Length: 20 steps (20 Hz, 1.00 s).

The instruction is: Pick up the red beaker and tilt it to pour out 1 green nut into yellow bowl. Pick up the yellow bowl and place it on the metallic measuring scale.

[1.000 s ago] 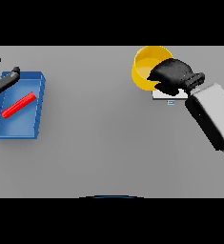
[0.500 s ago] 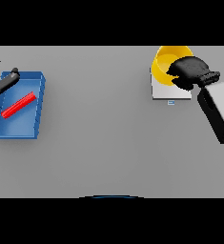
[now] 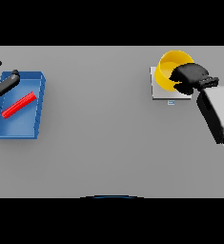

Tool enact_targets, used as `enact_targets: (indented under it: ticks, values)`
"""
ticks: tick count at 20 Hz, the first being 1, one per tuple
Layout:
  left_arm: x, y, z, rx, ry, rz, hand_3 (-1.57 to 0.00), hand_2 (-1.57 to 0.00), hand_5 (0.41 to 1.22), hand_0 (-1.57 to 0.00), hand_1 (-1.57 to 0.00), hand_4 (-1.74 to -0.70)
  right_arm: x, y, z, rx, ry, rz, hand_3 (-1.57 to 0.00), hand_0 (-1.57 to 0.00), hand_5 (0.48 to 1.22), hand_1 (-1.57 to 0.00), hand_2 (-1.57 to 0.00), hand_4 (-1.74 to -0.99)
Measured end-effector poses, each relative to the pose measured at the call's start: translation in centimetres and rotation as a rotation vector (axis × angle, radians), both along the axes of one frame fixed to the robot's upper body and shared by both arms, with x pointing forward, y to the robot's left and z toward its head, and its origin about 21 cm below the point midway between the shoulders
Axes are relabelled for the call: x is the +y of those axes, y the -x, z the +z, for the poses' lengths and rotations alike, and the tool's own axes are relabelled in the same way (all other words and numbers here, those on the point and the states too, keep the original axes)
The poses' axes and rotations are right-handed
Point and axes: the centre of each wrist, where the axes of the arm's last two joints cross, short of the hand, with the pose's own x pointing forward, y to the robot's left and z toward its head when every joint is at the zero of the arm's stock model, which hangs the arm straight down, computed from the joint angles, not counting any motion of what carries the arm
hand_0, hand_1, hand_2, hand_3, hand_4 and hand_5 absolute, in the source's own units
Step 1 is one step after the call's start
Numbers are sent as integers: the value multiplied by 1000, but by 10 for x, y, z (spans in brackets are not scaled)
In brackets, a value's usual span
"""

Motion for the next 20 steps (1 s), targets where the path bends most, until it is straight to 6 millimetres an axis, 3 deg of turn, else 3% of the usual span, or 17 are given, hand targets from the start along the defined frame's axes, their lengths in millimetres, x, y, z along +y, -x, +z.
enact_targets:
  ticks: [1,3,4,5,8,11,15,20]
  values:
    - [0,-2,-1,7,-2,4,1,1,783,1,1,-844,0,0,-1,1,1,3,-1448,-1571,1221,-1571,-1374,-1741]
    - [1,-5,3,5,2,2,1,1,779,1,1,-838,4,-3,1,-1,-2,-4,-1249,-1565,1221,-1496,-1437,-1741]
    - [2,-4,5,9,-7,3,1,1,775,1,1,-836,6,-4,3,5,-8,-1,-1110,-1558,1221,-1428,-1343,-1682]
    - [0,-2,3,8,2,-10,1,1,773,1,1,-837,7,-3,2,15,-6,-6,-959,-1471,1145,-1285,-1178,-1632]
    - [0,-3,3,8,-2,0,1,1,768,1,1,-835,-1,-3,0,50,-33,-43,-576,-946,965,-811,-708,-1535]
    - [1,-3,0,8,18,-1,1,1,760,1,1,-837,1,-6,9,58,-69,-54,-318,-484,863,-459,-376,-1485]
    - [-2,-3,-1,10,7,5,1,1,752,1,1,-835,0,-5,6,82,-43,-47,-131,-198,817,-194,-153,-1435]
    - [-2,-3,4,-2,4,-5,1,1,760,1,1,-833,-3,-3,2,103,-2,-54,-42,-64,779,-63,-50,-1390]
